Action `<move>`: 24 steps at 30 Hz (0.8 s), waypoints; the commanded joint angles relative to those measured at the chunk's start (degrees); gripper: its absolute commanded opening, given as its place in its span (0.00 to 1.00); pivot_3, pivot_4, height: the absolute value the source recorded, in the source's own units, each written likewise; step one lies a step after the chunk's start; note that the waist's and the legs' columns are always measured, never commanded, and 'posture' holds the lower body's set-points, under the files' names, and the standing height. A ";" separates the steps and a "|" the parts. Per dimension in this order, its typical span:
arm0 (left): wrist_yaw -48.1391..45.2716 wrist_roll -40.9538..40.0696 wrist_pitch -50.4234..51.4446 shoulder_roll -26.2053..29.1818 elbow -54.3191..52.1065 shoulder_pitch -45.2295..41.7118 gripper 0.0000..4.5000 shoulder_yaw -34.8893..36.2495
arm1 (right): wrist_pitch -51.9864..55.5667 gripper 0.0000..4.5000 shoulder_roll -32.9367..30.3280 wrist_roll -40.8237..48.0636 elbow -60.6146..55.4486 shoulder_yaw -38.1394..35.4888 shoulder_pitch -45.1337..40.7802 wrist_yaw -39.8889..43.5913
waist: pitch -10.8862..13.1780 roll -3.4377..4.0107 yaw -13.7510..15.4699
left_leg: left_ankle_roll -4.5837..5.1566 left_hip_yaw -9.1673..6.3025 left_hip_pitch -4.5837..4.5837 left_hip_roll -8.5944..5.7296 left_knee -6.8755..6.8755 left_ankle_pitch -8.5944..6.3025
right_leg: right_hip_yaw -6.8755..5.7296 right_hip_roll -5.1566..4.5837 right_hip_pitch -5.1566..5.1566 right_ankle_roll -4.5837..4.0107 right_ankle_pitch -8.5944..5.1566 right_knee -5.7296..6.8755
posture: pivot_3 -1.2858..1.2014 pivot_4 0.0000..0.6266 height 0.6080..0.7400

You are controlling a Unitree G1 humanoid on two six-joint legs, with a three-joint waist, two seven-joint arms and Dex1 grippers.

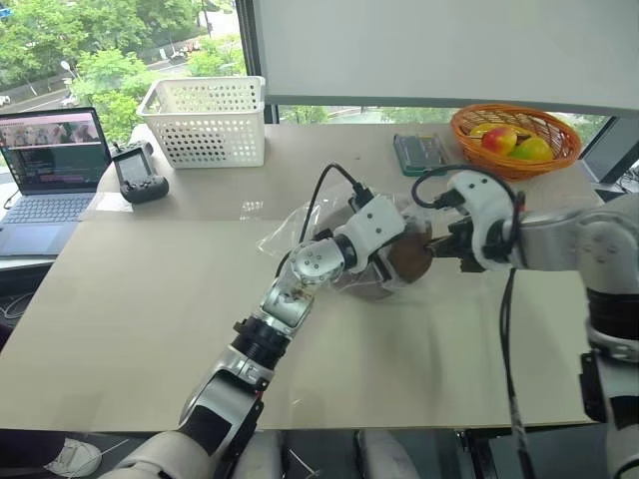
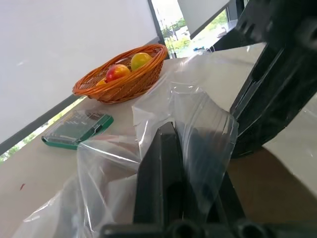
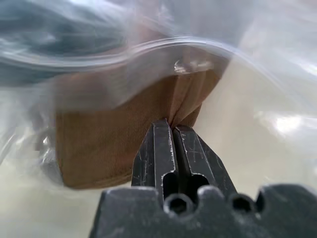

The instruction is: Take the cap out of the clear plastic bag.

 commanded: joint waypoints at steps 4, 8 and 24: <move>0.32 0.38 -0.96 -0.41 -0.30 -1.13 0.00 0.16 | 0.44 0.01 -2.01 10.51 1.55 -6.75 1.71 1.11 | 0.00 0.00 0.48 | 0.00 0.01 0.00 -0.02 0.00 0.00 | 0.02 -0.02 0.00 -0.01 0.00 0.01 | 0.52 0.24 1.00; 0.30 0.32 -1.05 -0.39 -0.16 -1.11 0.00 0.22 | 0.44 0.01 -1.26 16.28 8.64 -12.68 0.36 -1.79 | 0.01 -0.01 0.92 | 0.00 0.02 -0.05 -0.07 0.01 0.00 | 0.02 -0.09 -0.02 -0.01 0.01 -0.02 | 0.52 0.24 1.00; 0.28 0.81 -1.09 -0.22 -0.32 -0.32 0.00 0.17 | 0.44 0.01 -9.32 27.28 37.98 -29.96 -1.51 -9.60 | 0.00 0.00 1.88 | 0.01 0.06 -0.04 -0.06 0.02 0.00 | 0.03 -0.06 0.01 -0.01 0.01 -0.03 | 0.52 0.24 1.00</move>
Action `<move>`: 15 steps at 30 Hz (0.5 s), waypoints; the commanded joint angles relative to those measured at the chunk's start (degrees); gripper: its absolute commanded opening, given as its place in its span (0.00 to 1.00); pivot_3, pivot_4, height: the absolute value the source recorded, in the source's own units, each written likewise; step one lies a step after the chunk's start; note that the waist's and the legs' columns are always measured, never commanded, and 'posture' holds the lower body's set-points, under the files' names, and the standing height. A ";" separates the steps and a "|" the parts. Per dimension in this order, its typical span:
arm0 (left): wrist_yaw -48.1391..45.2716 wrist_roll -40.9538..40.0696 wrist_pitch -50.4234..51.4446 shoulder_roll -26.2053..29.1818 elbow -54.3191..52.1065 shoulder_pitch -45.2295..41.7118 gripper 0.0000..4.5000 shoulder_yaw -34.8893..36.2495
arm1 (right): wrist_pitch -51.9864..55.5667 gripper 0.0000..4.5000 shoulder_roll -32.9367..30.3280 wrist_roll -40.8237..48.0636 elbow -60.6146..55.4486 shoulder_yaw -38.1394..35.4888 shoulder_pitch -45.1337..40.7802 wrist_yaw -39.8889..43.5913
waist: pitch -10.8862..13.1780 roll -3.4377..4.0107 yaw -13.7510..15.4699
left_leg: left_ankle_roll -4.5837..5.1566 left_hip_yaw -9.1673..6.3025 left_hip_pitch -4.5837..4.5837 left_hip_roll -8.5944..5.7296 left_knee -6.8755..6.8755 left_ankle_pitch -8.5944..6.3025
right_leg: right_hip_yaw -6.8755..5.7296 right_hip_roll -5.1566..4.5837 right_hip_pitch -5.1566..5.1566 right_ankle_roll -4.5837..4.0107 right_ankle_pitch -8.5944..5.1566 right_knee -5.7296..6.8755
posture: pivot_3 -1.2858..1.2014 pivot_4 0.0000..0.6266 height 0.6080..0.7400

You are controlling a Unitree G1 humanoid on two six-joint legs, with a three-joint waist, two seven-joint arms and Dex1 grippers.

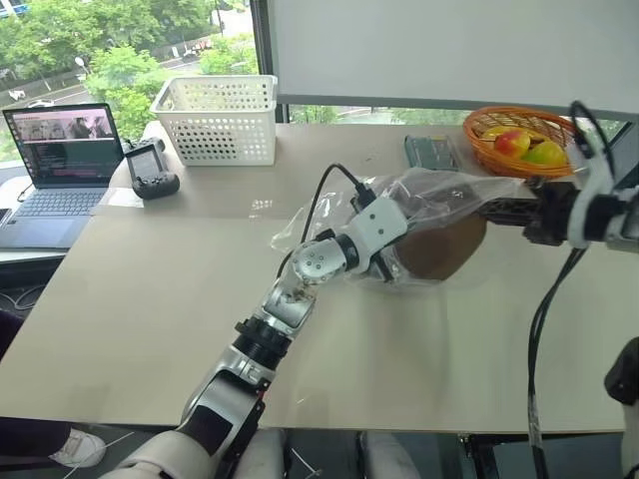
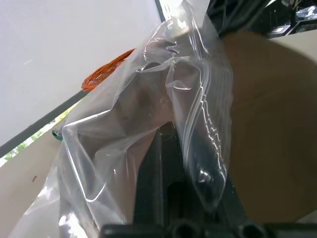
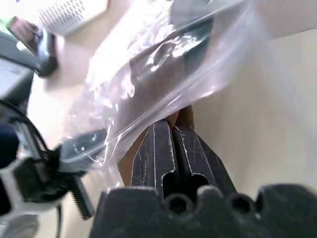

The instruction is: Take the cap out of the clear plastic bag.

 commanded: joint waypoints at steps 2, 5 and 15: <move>0.38 0.24 -0.98 0.29 -0.08 -0.39 0.00 0.60 | 0.43 0.01 -4.99 9.76 1.34 -4.12 0.89 2.62 | 0.00 0.00 -0.01 | 0.00 0.00 0.00 0.00 0.00 0.00 | 0.00 0.00 0.00 0.00 0.00 -0.01 | 0.52 0.24 1.00; 0.39 0.16 -1.22 0.73 0.30 -0.46 0.00 0.95 | -0.52 0.01 -4.52 14.03 6.76 -6.99 -0.40 1.39 | 0.00 -0.01 -0.24 | 0.00 0.00 0.00 0.00 0.00 0.00 | 0.01 0.01 0.01 0.00 0.00 -0.01 | 0.52 0.24 1.00; 1.70 1.35 -4.40 2.22 3.90 -2.49 0.00 1.90 | -24.79 0.01 24.60 34.27 -5.47 -11.97 0.84 -43.92 | -0.04 0.06 -1.85 | 0.10 -0.01 0.06 0.04 -0.05 0.06 | 0.11 0.09 -0.04 -0.01 0.04 0.19 | 0.52 0.24 1.00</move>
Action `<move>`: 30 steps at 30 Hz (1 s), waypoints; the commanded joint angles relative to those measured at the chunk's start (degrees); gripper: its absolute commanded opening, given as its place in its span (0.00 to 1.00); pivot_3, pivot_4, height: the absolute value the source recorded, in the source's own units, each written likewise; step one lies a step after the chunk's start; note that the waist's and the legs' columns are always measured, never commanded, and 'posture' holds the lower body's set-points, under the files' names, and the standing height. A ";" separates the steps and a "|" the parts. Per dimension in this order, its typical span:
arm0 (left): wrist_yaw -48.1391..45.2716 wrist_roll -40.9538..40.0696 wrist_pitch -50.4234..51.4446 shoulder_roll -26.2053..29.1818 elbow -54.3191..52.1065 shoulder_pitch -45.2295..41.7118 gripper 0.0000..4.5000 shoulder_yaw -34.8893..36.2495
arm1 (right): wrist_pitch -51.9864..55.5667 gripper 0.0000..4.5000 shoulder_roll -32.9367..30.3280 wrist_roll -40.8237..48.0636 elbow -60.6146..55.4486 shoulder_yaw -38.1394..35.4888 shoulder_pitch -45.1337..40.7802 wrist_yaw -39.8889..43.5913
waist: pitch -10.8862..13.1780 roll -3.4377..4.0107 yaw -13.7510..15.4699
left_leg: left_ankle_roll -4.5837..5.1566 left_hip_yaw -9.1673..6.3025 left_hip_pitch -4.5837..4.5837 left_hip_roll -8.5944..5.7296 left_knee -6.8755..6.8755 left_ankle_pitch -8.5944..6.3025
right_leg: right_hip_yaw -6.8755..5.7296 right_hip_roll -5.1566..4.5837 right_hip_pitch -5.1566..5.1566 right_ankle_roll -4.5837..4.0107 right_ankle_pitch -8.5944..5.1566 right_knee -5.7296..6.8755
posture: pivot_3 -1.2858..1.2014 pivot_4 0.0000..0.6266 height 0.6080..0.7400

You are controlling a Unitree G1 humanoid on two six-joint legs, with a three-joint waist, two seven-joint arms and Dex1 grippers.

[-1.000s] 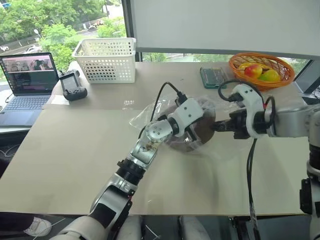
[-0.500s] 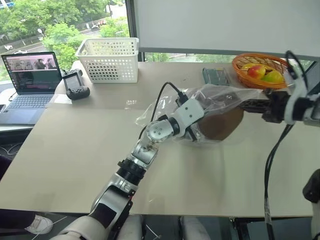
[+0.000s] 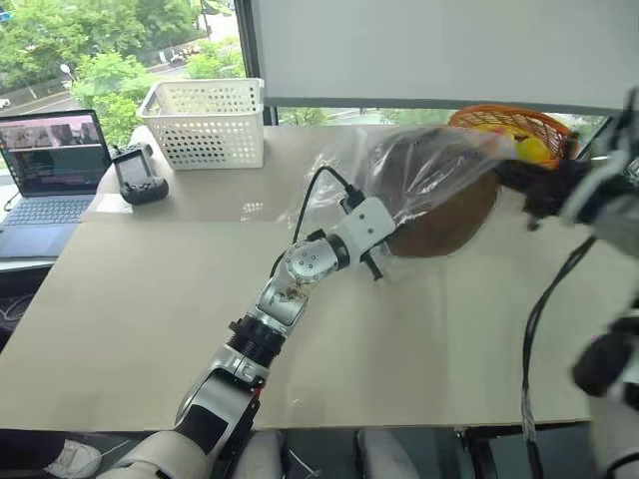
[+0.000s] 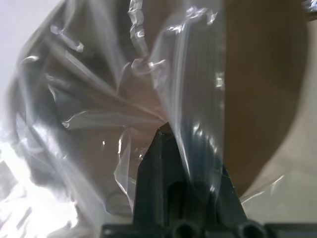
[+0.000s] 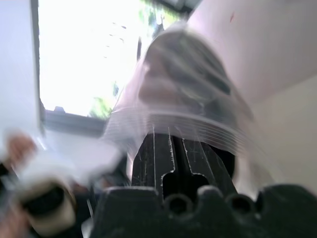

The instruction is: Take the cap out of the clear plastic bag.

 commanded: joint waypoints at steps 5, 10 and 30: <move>5.47 4.67 -12.90 7.50 14.26 -9.96 0.00 3.66 | -1.57 0.01 4.70 5.26 -16.22 -3.13 6.72 -15.33 | -0.01 0.03 1.81 | 0.01 -0.09 -0.22 -0.06 0.08 0.02 | -0.21 -0.10 -0.02 0.02 0.00 0.28 | 0.52 0.24 1.00; 7.63 8.21 -22.82 12.13 24.74 -14.66 0.00 3.21 | 2.30 0.01 1.12 5.26 -17.80 -4.41 10.77 -12.02 | -0.01 0.03 2.13 | 0.02 -0.06 -0.21 -0.08 0.06 0.01 | -0.19 -0.12 0.00 0.05 0.01 0.18 | 0.52 0.24 1.00; 7.90 10.80 -29.27 5.71 28.87 -11.51 0.00 1.80 | -19.23 0.01 28.90 5.26 -39.98 1.21 7.44 -38.79 | -0.04 0.06 0.72 | 0.07 -0.11 -0.24 -0.06 0.04 0.05 | -0.23 -0.14 -0.05 0.02 0.03 0.27 | 0.52 0.24 1.00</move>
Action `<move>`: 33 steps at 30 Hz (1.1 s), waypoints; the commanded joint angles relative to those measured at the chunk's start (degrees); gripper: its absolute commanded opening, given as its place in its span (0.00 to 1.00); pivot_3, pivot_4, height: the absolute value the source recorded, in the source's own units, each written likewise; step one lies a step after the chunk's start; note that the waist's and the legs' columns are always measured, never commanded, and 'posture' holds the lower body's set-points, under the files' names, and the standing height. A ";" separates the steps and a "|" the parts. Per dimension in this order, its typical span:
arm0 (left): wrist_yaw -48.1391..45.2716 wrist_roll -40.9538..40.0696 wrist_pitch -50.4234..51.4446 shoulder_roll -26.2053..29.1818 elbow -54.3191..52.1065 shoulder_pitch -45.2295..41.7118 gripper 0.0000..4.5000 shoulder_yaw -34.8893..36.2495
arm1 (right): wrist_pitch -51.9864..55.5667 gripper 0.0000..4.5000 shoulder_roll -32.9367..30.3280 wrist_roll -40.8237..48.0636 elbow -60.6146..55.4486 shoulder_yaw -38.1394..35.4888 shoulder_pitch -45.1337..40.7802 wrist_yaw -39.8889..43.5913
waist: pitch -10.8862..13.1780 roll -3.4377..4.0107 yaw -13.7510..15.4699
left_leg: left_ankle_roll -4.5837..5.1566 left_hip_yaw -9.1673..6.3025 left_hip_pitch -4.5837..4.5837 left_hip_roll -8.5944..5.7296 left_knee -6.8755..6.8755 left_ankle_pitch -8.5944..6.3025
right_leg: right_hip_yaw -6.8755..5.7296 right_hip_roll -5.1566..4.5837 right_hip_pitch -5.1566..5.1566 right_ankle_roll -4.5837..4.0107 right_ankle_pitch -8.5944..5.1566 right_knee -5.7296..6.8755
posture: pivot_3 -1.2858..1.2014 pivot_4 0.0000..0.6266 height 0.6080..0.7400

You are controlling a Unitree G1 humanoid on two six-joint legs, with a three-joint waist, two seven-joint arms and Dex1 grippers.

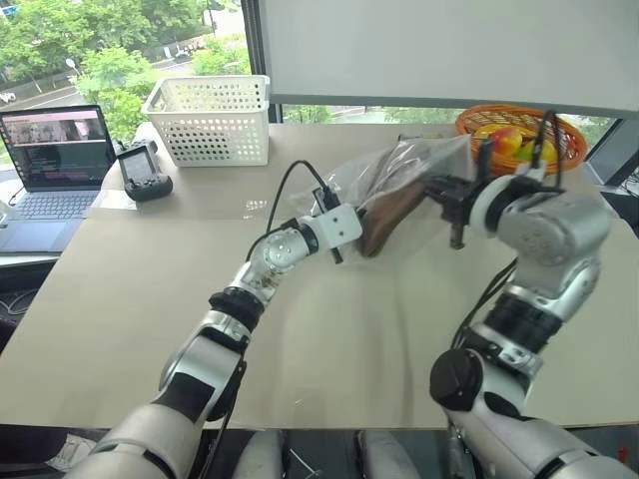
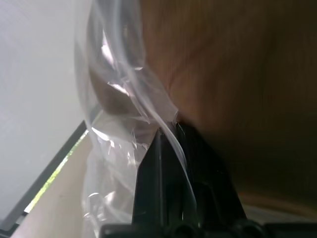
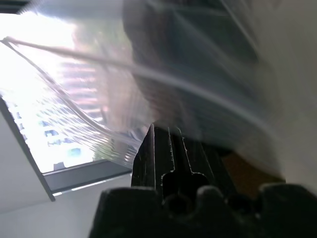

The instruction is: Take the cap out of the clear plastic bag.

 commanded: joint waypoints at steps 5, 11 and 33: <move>-0.19 -0.34 -0.40 0.87 -2.68 -1.88 0.00 1.01 | 0.17 0.01 -2.56 1.37 -3.08 4.07 4.69 4.07 | 0.00 0.00 -0.97 | 0.00 0.04 0.14 0.07 -0.01 0.00 | 0.07 0.10 0.01 0.00 0.00 0.07 | 0.52 0.24 1.00; -0.36 0.35 -1.31 2.06 -1.59 -0.80 0.00 0.39 | -3.47 0.01 -0.68 1.37 -5.50 -2.97 -1.48 -0.27 | 0.00 0.00 -1.72 | 0.01 0.03 0.18 0.09 -0.02 0.01 | 0.10 0.14 -0.02 0.00 0.00 0.08 | 0.52 0.24 1.00; -0.82 0.72 -3.84 2.37 3.43 -2.90 0.00 -0.26 | 28.91 0.01 -72.05 1.37 -1.57 2.28 35.46 99.90 | 0.03 -0.06 -0.53 | 0.02 0.07 0.22 0.04 -0.06 -0.01 | 0.13 0.06 0.24 0.02 -0.01 -0.51 | 0.52 0.24 1.00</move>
